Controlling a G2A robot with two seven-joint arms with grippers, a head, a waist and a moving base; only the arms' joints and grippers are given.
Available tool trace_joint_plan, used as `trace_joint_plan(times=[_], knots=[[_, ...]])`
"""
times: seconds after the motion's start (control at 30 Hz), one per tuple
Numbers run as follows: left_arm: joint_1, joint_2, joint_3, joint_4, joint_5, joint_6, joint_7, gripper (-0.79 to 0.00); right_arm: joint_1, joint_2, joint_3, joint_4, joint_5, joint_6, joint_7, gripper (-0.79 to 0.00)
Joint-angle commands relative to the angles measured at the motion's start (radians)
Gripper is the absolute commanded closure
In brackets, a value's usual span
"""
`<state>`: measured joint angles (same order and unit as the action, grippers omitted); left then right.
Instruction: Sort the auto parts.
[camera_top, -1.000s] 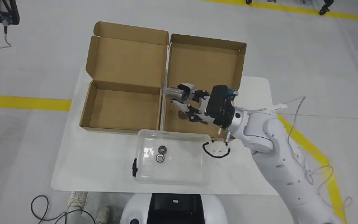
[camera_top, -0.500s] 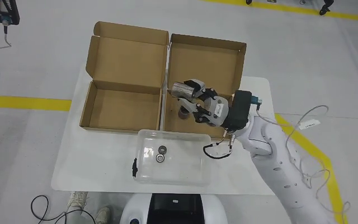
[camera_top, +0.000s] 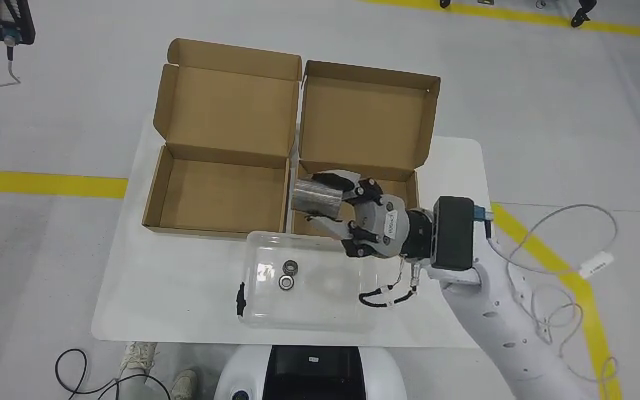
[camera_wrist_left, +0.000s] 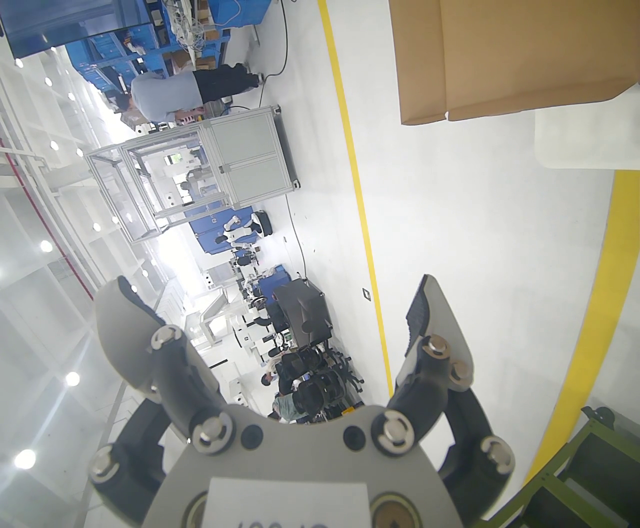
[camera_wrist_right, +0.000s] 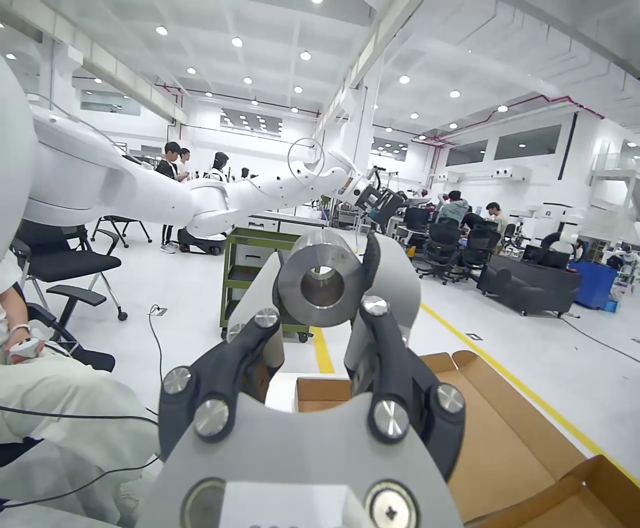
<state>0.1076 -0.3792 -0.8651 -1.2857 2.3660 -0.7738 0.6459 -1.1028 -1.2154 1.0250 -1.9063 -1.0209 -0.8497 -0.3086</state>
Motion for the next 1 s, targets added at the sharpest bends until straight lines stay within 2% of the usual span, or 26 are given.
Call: trace_joint_plan(times=[0.0,0.33,0.43,0.53,0.6,0.73,0.97], knots=[[0.0,0.0,0.0,0.0,0.0,0.0,0.0,-0.785,0.004,-0.003,-0.009,0.006,0.024,-0.03,-0.027,0.0],[0.0,0.0,0.0,0.0,0.0,0.0,0.0,-0.785,0.009,-0.01,-0.007,0.029,0.015,-0.035,-0.049,0.0],[0.0,0.0,0.0,0.0,0.0,0.0,0.0,-0.785,0.012,-0.01,-0.001,0.051,-0.013,0.0,0.003,0.0],[0.0,0.0,0.0,0.0,0.0,0.0,0.0,-0.785,0.01,-0.008,0.013,0.052,-0.081,0.123,0.163,0.0],[0.0,0.0,0.0,0.0,0.0,0.0,0.0,-0.785,0.008,-0.006,0.009,0.056,-0.073,0.15,0.257,0.0],[0.0,0.0,0.0,0.0,0.0,0.0,0.0,-0.785,0.03,-0.001,0.012,0.08,-0.093,0.239,0.575,0.0],[0.0,0.0,0.0,0.0,0.0,0.0,0.0,-0.785,0.053,0.001,0.028,0.161,-0.014,0.357,0.862,0.0]])
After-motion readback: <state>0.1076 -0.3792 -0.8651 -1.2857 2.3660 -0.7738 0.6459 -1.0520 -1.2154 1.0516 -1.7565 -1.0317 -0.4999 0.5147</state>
